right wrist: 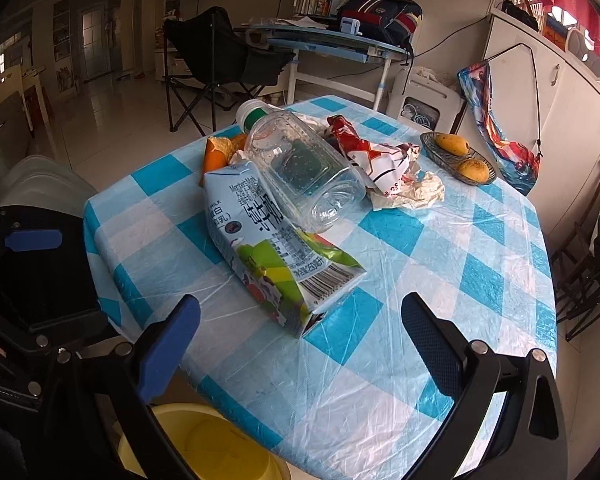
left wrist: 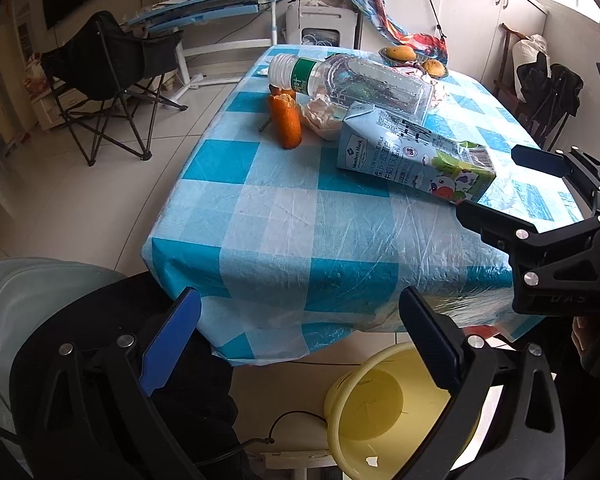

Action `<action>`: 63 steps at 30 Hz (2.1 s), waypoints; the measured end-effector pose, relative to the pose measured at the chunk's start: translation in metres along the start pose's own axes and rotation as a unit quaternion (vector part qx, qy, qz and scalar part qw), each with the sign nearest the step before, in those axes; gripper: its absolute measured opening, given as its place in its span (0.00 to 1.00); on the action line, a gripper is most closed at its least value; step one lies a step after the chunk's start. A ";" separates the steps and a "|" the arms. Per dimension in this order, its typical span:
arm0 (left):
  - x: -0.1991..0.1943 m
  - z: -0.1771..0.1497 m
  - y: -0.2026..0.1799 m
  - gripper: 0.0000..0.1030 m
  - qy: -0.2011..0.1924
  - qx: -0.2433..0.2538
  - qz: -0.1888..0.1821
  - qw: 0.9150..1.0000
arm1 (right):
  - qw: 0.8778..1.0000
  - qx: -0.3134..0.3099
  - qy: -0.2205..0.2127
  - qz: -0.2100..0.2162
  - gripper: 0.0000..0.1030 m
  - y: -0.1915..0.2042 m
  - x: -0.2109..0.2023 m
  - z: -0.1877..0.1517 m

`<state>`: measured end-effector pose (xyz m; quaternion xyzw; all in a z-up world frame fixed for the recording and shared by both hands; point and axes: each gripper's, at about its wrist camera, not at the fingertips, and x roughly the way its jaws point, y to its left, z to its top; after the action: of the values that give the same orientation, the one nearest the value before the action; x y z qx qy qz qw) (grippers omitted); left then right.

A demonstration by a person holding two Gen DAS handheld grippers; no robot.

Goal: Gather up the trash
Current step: 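Grasp the white-and-green milk carton with the right gripper and lift it, then carry the milk carton with the right gripper toward the yellow bucket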

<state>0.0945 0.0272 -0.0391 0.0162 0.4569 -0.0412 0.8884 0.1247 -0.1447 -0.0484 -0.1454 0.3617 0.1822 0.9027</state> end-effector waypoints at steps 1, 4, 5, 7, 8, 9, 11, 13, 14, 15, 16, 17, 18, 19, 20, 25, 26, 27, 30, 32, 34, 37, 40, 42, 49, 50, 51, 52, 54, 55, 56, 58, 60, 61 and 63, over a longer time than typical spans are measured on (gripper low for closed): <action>0.003 0.000 0.001 0.93 0.004 -0.004 -0.005 1.000 | 1.000 -0.002 0.001 0.005 0.94 0.000 0.004 0.003; 0.011 0.000 0.004 0.93 0.016 -0.009 -0.019 1.000 | 1.000 -0.008 0.004 0.022 0.94 0.002 0.015 0.009; 0.014 0.000 0.004 0.93 0.019 -0.010 -0.022 1.000 | 1.000 -0.010 0.005 0.028 0.94 0.002 0.019 0.011; 0.018 0.000 0.004 0.93 0.024 -0.011 -0.025 0.999 | 0.999 -0.013 0.009 0.040 0.94 0.004 0.026 0.013; 0.021 0.001 0.004 0.93 0.026 -0.011 -0.026 0.999 | 0.999 -0.014 0.010 0.048 0.93 0.005 0.029 0.014; 0.022 0.001 0.004 0.93 0.027 -0.011 -0.027 0.999 | 0.998 -0.013 0.011 0.055 0.90 0.006 0.030 0.014; 0.024 0.001 0.004 0.93 0.029 -0.012 -0.028 0.999 | 0.998 -0.009 0.017 0.066 0.77 0.006 0.033 0.013; 0.026 0.002 0.004 0.93 0.031 -0.014 -0.030 0.999 | 0.996 -0.002 0.030 0.080 0.67 0.003 0.035 0.010; 0.027 0.003 0.004 0.93 0.033 -0.015 -0.031 0.999 | 0.996 0.003 0.033 0.087 0.66 0.001 0.035 0.008; 0.027 0.003 0.003 0.93 0.033 -0.015 -0.031 0.999 | 0.995 0.007 0.034 0.093 0.65 -0.001 0.034 0.007; 0.028 0.004 0.004 0.93 0.034 -0.015 -0.031 0.999 | 0.995 0.009 0.036 0.097 0.65 -0.002 0.032 0.006; 0.028 0.004 0.004 0.93 0.033 -0.015 -0.031 0.999 | 0.994 0.011 0.037 0.100 0.65 -0.003 0.029 0.005; 0.028 0.005 0.004 0.93 0.033 -0.016 -0.031 0.999 | 0.994 0.012 0.035 0.103 0.64 -0.004 0.026 0.004; 0.028 0.005 0.005 0.93 0.032 -0.016 -0.032 0.999 | 0.994 0.014 0.033 0.103 0.64 -0.006 0.022 0.003; 0.028 0.005 0.005 0.93 0.032 -0.016 -0.032 0.999 | 0.994 0.018 0.030 0.104 0.64 -0.008 0.018 0.002; 0.027 0.007 0.003 0.93 0.028 -0.008 -0.038 0.999 | 0.994 0.027 0.031 0.099 0.64 -0.014 0.003 -0.005; 0.026 0.007 0.002 0.93 0.026 -0.006 -0.041 0.999 | 0.995 0.025 0.035 0.094 0.64 -0.017 0.003 -0.006; 0.025 0.006 0.001 0.93 0.025 -0.004 -0.043 0.999 | 0.995 0.022 0.039 0.087 0.64 -0.019 0.001 -0.008; 0.023 0.006 -0.001 0.93 0.022 -0.001 -0.047 0.999 | 0.997 0.014 0.055 0.049 0.64 -0.026 0.000 -0.016; 0.022 0.005 -0.003 0.93 0.020 0.001 -0.046 0.999 | 0.997 0.028 0.065 0.018 0.64 -0.037 0.000 -0.022; 0.022 0.004 -0.004 0.93 0.018 0.006 -0.041 0.999 | 0.996 0.054 0.071 -0.003 0.64 -0.051 0.000 -0.028; 0.021 0.003 -0.010 0.93 0.016 0.020 -0.027 0.999 | 0.994 0.080 0.078 -0.014 0.64 -0.063 0.002 -0.033; 0.019 0.002 -0.019 0.93 0.014 0.043 0.002 0.999 | 0.994 0.084 0.073 -0.013 0.67 -0.063 0.004 -0.032; 0.017 0.001 -0.024 0.93 0.013 0.058 0.019 0.998 | 0.994 0.081 0.071 -0.012 0.72 -0.060 0.005 -0.033; 0.007 -0.004 -0.048 0.93 -0.008 0.126 0.083 0.988 | 0.994 0.091 0.063 -0.007 0.73 -0.059 0.010 -0.037; 0.005 -0.004 -0.052 0.93 -0.012 0.135 0.088 0.987 | 0.994 0.094 0.062 -0.005 0.73 -0.060 0.010 -0.037; 0.004 -0.004 -0.055 0.93 -0.014 0.141 0.091 0.986 | 0.994 0.095 0.060 -0.006 0.72 -0.060 0.010 -0.037; 0.003 -0.005 -0.056 0.93 -0.016 0.146 0.092 0.985 | 0.994 0.095 0.059 -0.006 0.71 -0.060 0.010 -0.037; 0.001 -0.006 -0.059 0.93 -0.020 0.153 0.094 0.984 | 0.994 0.095 0.055 -0.004 0.65 -0.059 0.010 -0.037; 0.000 -0.006 -0.060 0.93 -0.021 0.154 0.094 0.983 | 0.994 0.094 0.054 -0.004 0.65 -0.058 0.010 -0.037; -0.001 -0.006 -0.061 0.93 -0.022 0.155 0.092 0.983 | 0.994 0.093 0.053 -0.002 0.65 -0.057 0.010 -0.037; -0.003 -0.007 -0.061 0.93 -0.023 0.152 0.089 0.984 | 0.994 0.093 0.051 0.002 0.64 -0.056 0.010 -0.037; -0.005 -0.006 -0.058 0.93 -0.021 0.143 0.078 0.986 | 0.994 0.099 0.047 0.011 0.64 -0.057 0.008 -0.038; -0.005 -0.006 -0.055 0.93 -0.018 0.134 0.063 0.989 | 0.993 0.105 0.045 0.019 0.64 -0.058 0.007 -0.038; -0.004 -0.005 -0.047 0.93 -0.007 0.105 0.031 0.994 | 0.992 0.116 0.039 0.033 0.64 -0.060 0.005 -0.038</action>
<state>0.0838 -0.0186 -0.0380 0.1231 0.4428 -0.0615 0.8860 0.1312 -0.2118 -0.0708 -0.0348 0.4203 0.1625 0.8921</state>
